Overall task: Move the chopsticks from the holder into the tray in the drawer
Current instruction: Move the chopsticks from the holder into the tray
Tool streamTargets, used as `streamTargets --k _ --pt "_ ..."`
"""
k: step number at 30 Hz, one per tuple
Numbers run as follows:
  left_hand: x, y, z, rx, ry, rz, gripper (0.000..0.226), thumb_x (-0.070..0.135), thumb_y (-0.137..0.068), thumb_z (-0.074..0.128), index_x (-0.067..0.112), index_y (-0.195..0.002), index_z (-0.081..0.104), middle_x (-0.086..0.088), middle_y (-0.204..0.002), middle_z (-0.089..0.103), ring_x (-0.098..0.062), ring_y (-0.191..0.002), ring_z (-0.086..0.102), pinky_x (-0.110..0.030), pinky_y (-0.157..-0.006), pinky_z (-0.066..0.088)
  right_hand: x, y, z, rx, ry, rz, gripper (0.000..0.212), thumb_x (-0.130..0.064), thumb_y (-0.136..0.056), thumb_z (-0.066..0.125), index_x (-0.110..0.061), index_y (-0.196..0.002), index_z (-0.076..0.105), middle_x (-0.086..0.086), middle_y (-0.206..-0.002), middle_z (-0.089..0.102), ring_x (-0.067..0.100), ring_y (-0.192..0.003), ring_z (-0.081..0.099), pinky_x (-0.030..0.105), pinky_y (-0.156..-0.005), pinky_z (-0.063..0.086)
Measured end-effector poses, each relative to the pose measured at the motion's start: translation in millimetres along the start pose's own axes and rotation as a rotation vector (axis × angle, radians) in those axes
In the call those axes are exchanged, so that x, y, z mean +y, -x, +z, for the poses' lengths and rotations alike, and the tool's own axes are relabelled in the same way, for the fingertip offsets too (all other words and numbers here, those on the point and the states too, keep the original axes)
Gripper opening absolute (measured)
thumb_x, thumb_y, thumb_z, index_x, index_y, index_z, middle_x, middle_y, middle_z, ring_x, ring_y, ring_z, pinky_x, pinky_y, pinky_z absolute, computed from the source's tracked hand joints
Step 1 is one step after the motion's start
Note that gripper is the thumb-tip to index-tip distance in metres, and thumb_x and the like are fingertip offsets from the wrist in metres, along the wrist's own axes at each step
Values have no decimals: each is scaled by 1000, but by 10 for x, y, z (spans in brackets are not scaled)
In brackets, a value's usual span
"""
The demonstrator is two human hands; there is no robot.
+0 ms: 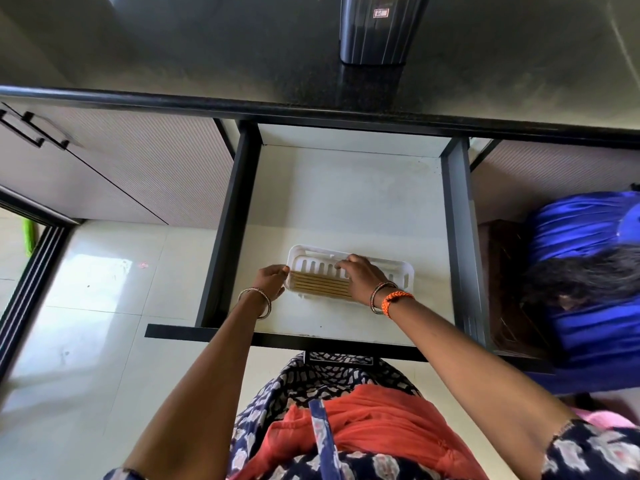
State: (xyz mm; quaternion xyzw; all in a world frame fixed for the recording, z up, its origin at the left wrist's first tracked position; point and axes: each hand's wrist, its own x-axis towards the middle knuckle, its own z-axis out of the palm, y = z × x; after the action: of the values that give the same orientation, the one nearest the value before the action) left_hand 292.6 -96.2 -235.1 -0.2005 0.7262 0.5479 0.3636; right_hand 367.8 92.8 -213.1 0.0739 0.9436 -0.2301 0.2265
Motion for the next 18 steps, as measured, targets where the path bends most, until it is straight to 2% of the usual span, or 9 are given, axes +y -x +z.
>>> streamTargets --k 2,3,4,6,8,10,13,15,18 --pt "201 -19 -4 49 26 84 20 7 -93 44 10 -86 62 -2 -68 49 -8 -62 46 -13 -56 45 -46 -15 -223 41 -85 -64 47 5 -85 39 -15 -121 61 8 -125 58 26 -117 54 33 -94 48" --pt "341 -16 3 82 51 138 20 4 -93 43 7 -95 63 -1 -71 53 -7 -64 50 -10 -54 46 -70 -25 -374 73 -147 -108 42 4 -86 41 -13 -115 66 9 -120 63 24 -112 59 31 -94 49" --pt "530 -8 20 110 85 201 25 2 -92 41 4 -106 62 0 -77 58 -7 -68 55 -9 -55 47 -86 -51 -574 121 -219 -150 37 5 -86 44 -10 -109 69 10 -115 68 22 -106 63 26 -93 50" --pt "988 73 95 112 158 337 32 0 -92 37 2 -114 59 -3 -93 63 -11 -76 62 -10 -61 51 -94 -116 -1081 264 -336 -229 30 8 -85 50 -3 -103 72 11 -104 73 14 -93 65 5 -83 46" --pt "1494 159 239 65 174 494 32 3 -93 37 1 -117 58 -3 -102 62 -14 -81 65 -15 -68 54 -48 -235 -1690 427 -394 -285 28 9 -83 52 0 -100 72 10 -96 73 4 -84 63 -3 -74 42" --pt "1968 250 386 29 128 626 29 7 -94 40 2 -117 57 -4 -103 62 -17 -84 65 -22 -73 54 9 -398 -2243 553 -481 -257 27 8 -83 51 0 -99 71 5 -88 70 -12 -69 61 -1 -65 44" --pt "2726 253 611 23 -14 847 30 5 -90 46 6 -117 60 -7 -109 66 -16 -97 62 -35 -84 54 128 -743 -3058 725 -614 -139 26 2 -85 51 -5 -100 70 -1 -79 65 -6 -59 61 6 -55 49" --pt "3178 205 736 64 -173 992 36 0 -87 45 8 -118 60 -9 -115 67 -13 -102 62 -29 -95 50 243 -1011 -3500 801 -704 -64 24 0 -86 51 -4 -102 69 -1 -76 63 1 -61 58 13 -54 52" --pt "3714 84 868 177 -378 1086 44 0 -85 45 13 -125 57 -8 -106 69 -15 -91 63 -23 -86 50 461 -1499 -3920 907 -832 59 22 -2 -87 54 0 -104 68 0 -74 62 9 -61 58 25 -65 56"
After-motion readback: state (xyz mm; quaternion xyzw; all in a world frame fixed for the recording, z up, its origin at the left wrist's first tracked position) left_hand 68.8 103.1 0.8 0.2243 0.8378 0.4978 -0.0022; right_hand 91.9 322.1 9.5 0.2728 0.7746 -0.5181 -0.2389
